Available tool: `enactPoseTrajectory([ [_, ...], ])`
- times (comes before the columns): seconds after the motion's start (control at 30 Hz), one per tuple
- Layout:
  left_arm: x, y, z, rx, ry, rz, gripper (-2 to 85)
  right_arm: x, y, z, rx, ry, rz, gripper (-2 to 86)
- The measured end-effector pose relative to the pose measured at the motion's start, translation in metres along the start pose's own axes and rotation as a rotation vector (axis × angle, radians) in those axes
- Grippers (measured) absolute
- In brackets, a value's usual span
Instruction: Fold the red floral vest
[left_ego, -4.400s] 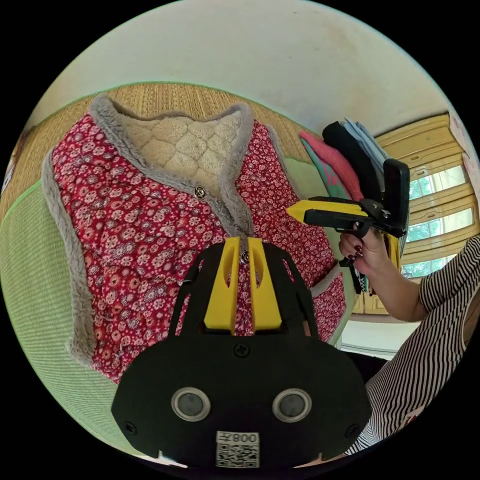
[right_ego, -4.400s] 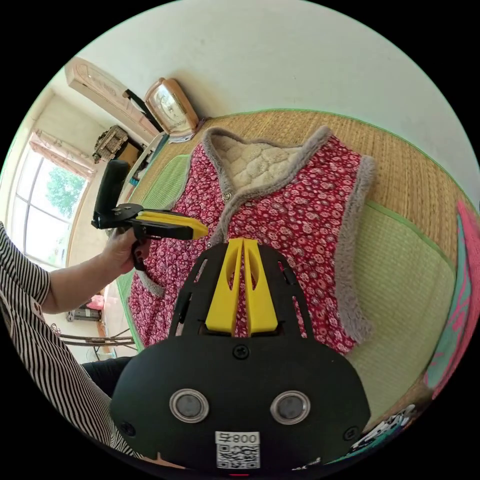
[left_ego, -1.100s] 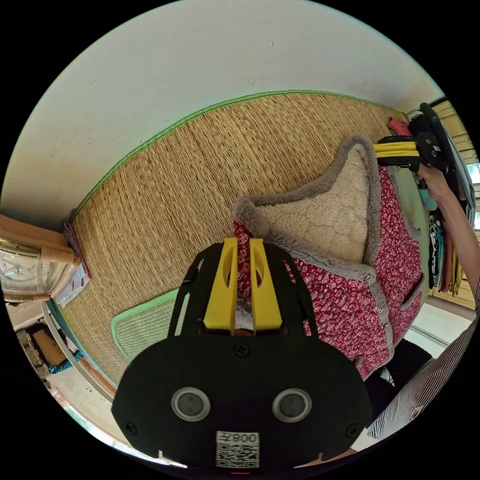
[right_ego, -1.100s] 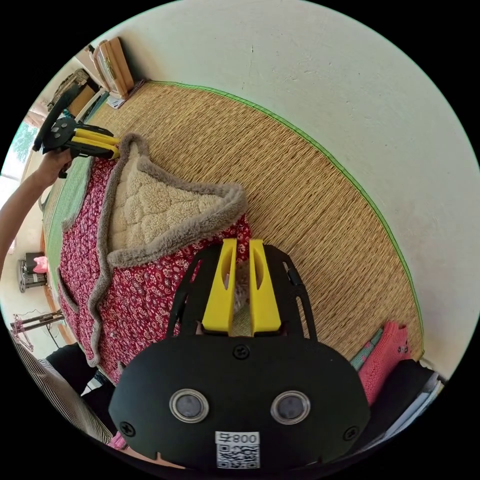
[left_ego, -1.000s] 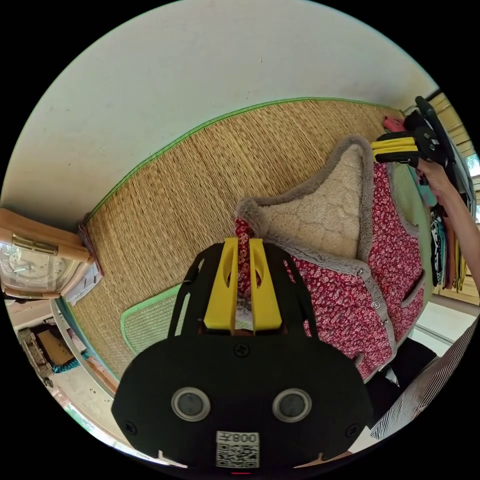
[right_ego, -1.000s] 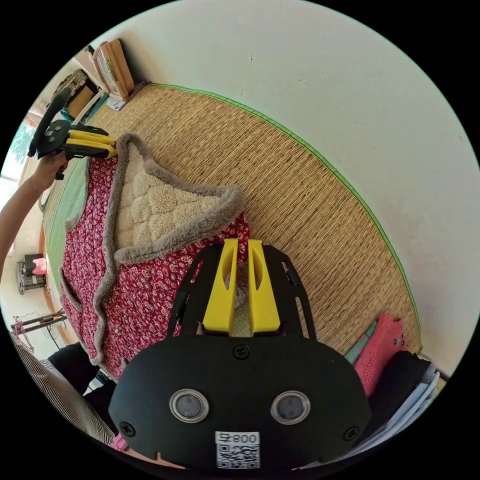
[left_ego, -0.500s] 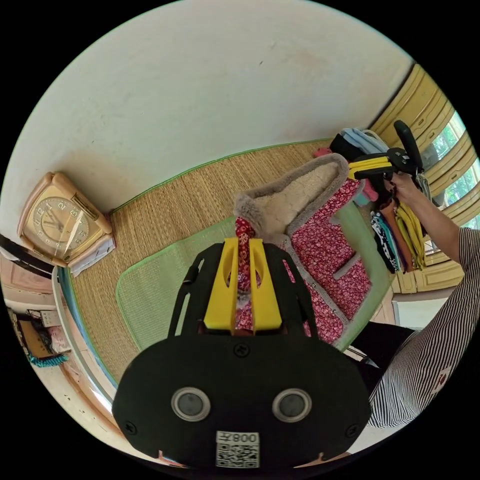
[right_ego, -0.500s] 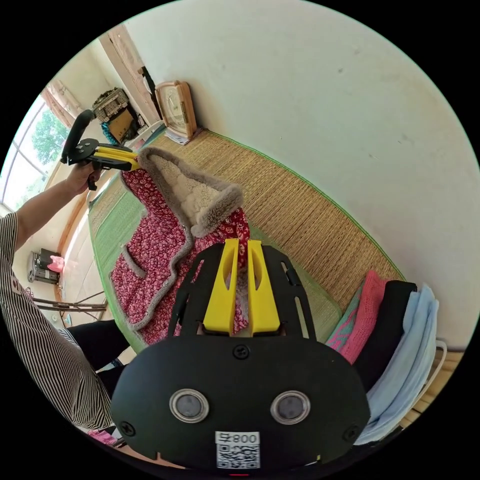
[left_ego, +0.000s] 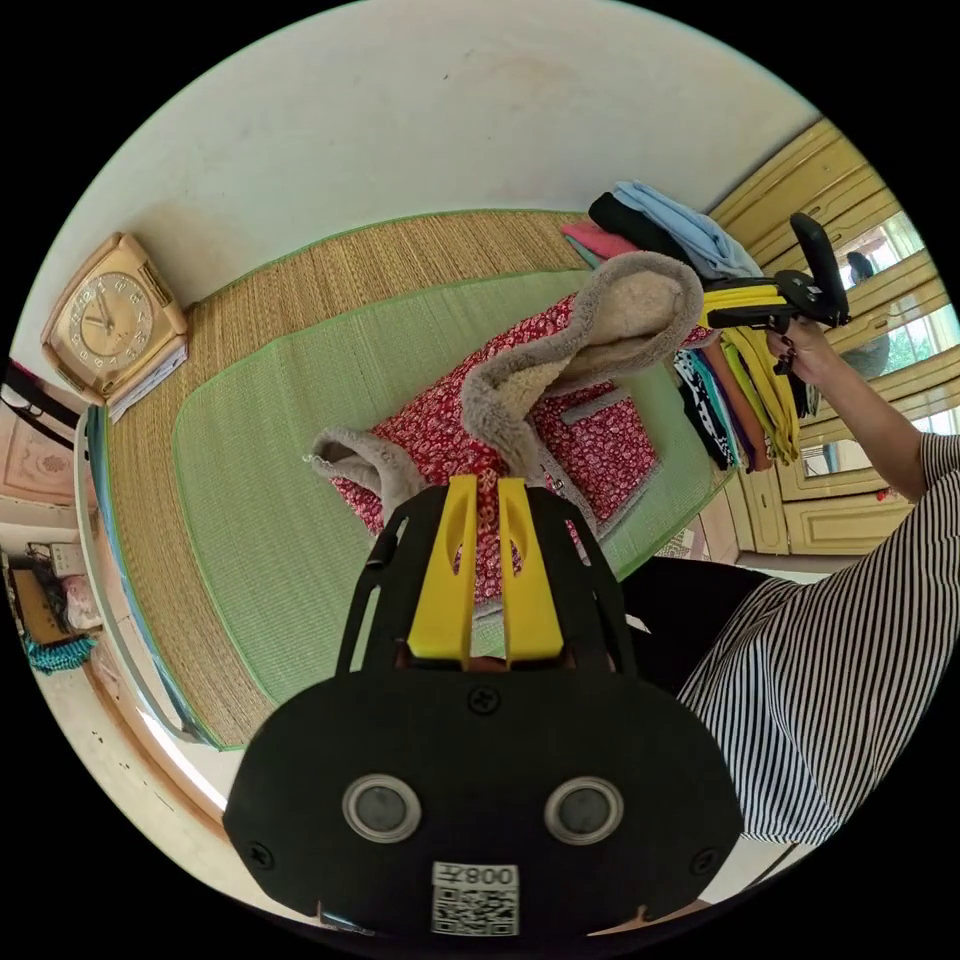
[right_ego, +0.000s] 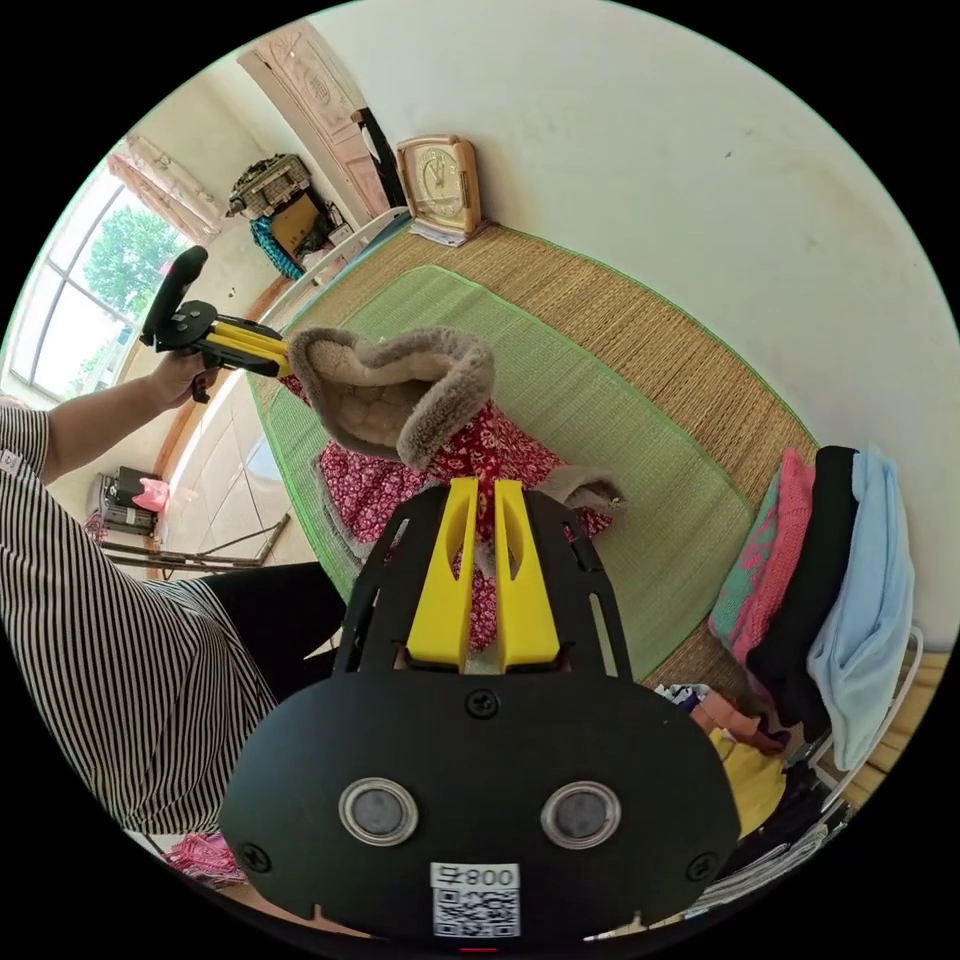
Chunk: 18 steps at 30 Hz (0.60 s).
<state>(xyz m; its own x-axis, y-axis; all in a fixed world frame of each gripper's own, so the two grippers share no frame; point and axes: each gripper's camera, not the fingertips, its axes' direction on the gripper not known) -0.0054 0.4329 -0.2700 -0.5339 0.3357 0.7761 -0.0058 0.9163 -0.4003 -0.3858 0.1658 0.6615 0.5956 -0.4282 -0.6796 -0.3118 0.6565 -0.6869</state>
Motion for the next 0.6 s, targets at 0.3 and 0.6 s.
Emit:
enactPoseTrajectory([
  [0.3, 0.02, 0.039, 0.099, -0.188, -0.027, 0.021, 1.8, -0.023, 0.045, 0.052, -0.13, 0.017, -0.06, 2.6],
  [0.6, -0.002, 0.054, 0.188, -0.279, -0.011, -0.075, 2.6, -0.025, 0.075, 0.132, -0.278, -0.03, -0.077, 2.8],
])
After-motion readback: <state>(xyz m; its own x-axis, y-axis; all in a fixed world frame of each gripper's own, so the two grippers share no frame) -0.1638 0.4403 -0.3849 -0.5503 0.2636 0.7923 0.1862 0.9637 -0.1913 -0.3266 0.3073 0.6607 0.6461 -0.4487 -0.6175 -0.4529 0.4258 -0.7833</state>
